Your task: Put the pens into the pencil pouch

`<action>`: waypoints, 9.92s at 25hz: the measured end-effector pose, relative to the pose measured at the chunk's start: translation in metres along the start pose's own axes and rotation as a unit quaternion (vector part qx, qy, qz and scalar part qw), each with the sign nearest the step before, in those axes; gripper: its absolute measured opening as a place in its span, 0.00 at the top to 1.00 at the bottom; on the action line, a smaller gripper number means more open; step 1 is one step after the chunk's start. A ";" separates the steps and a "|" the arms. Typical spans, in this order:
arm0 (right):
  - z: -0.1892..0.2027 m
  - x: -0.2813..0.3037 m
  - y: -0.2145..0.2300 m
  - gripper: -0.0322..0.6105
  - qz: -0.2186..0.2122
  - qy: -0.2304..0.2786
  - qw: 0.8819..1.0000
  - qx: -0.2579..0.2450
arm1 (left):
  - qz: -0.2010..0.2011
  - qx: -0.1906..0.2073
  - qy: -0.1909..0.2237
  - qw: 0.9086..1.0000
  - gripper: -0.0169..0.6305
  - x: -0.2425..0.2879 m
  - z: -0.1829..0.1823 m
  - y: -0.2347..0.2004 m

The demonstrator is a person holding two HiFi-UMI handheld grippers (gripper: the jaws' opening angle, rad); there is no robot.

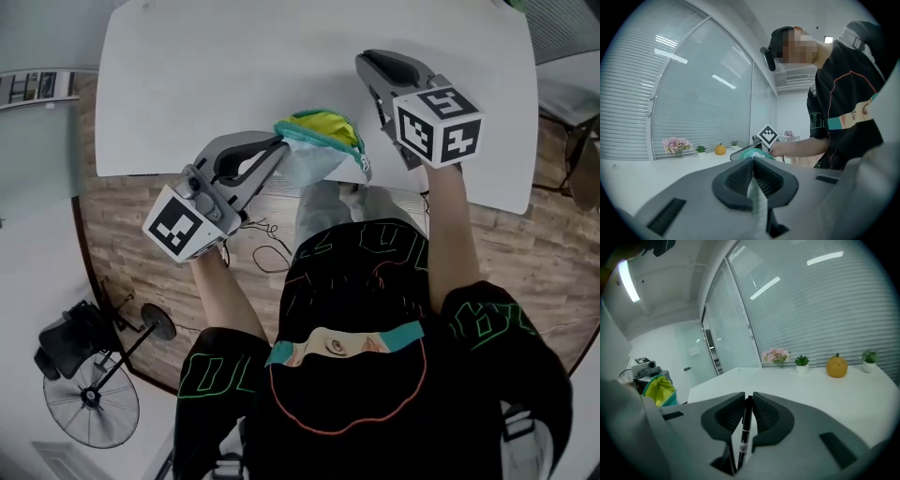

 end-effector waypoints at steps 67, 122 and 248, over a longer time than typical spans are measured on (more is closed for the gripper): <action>-0.163 -0.185 -0.065 0.88 -0.041 0.366 0.930 -0.012 | 0.065 0.090 0.128 0.986 0.96 0.098 -0.108 0.006; -0.100 -0.124 -0.049 0.88 -0.089 0.162 0.983 0.001 | 0.051 -0.027 0.179 0.982 0.96 0.093 -0.069 -0.026; -0.147 -0.178 -0.001 0.85 0.038 0.314 0.948 0.027 | 0.051 -0.010 0.126 0.991 0.96 0.115 -0.049 0.003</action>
Point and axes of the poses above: the fingertips, and each gripper's own axes: x forward along the fingers, y to its right, z out of its underside, the point moved 6 cm from there along -x, backward along the fingers, and after that the axes turned 3 degrees about x, right-handed, at the moved point
